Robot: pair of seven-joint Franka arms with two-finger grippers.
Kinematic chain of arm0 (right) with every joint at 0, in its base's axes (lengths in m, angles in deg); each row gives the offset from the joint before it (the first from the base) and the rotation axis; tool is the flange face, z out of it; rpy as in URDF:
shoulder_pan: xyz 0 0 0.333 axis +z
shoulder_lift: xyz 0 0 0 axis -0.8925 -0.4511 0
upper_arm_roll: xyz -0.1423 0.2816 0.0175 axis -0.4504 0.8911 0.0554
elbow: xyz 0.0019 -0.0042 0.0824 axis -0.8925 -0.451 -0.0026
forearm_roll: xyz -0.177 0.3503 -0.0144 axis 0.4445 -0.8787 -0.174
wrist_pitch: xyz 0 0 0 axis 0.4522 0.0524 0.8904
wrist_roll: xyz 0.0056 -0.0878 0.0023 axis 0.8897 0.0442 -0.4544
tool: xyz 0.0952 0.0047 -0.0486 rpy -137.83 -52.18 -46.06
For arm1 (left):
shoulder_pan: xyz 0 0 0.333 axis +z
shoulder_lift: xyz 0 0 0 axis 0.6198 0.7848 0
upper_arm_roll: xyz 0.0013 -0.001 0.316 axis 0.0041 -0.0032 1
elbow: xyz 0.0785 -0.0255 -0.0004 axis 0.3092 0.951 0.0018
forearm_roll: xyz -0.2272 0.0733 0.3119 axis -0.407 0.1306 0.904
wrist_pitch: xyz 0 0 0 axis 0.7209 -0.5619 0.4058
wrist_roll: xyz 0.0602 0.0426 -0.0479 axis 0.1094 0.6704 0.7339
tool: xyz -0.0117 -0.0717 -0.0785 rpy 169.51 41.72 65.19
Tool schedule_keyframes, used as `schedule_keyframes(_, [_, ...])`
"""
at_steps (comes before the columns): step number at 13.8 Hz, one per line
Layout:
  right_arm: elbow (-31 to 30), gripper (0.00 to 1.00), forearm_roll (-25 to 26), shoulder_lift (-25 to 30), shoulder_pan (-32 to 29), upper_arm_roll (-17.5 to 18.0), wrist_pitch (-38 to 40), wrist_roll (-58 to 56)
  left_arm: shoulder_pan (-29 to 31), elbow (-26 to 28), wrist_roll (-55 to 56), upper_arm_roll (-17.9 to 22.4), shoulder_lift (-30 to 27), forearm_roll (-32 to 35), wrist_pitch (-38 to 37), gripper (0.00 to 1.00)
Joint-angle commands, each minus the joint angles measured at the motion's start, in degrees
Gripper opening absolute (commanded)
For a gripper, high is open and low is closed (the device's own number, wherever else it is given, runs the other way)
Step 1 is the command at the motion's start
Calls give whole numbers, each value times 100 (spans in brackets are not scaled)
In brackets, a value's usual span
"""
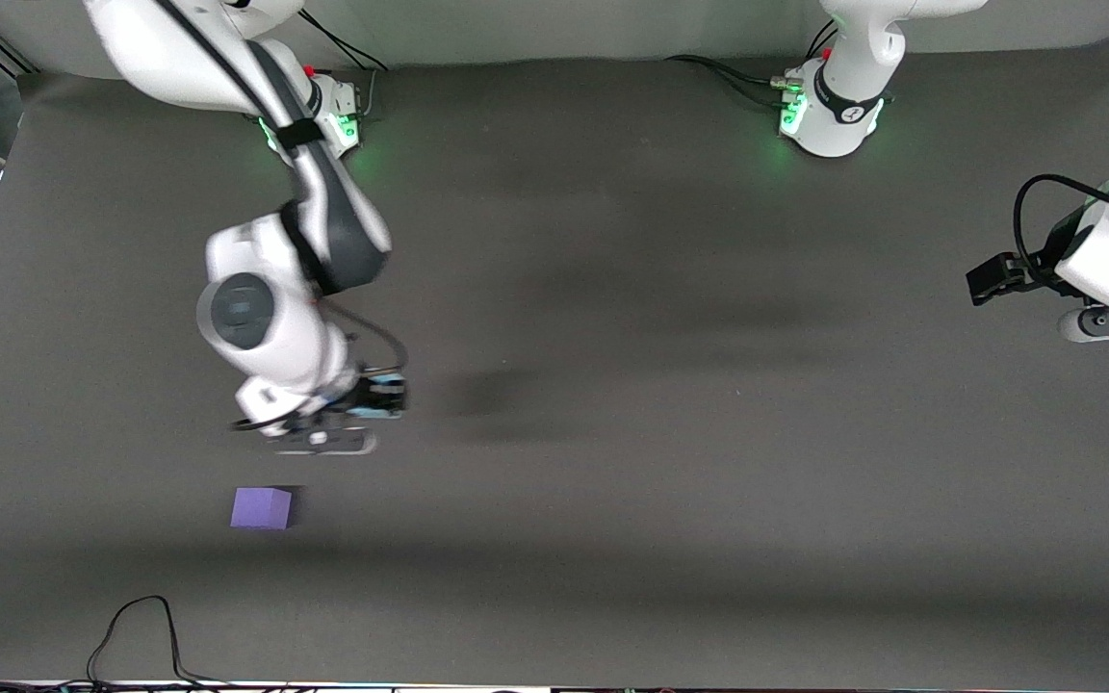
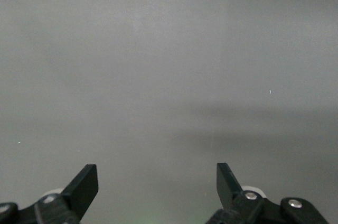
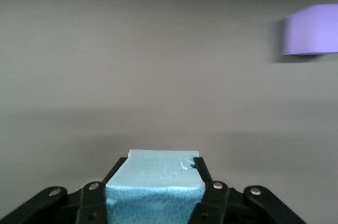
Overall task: Place blue block between orange and purple blocks
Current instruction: 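Carry the blue cube between the orange and purple cubes, lower it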
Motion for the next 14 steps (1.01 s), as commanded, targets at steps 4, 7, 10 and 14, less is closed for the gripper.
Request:
schedule_keyframes(4, [-1895,47,-622,396,-605,-805,-1294,-2172,24,-27,-14,-61,-132,-63,-95,100])
schedule_keyframes(7, [-2758,47,-622,317,-605,-841,-2490,-2324,67,-44,30,-53,-150,-159,-8,100])
schedule_keyframes(10, [-2901,47,-718,115,-605,-832,-2871,-2324,85,-53,22,-26,-159,-230,1,100])
schedule_keyframes(14, [-2874,48,-1579,-139,-570,-806,-3029,-2920,-45,-53,22,52,-150,-248,-51,100])
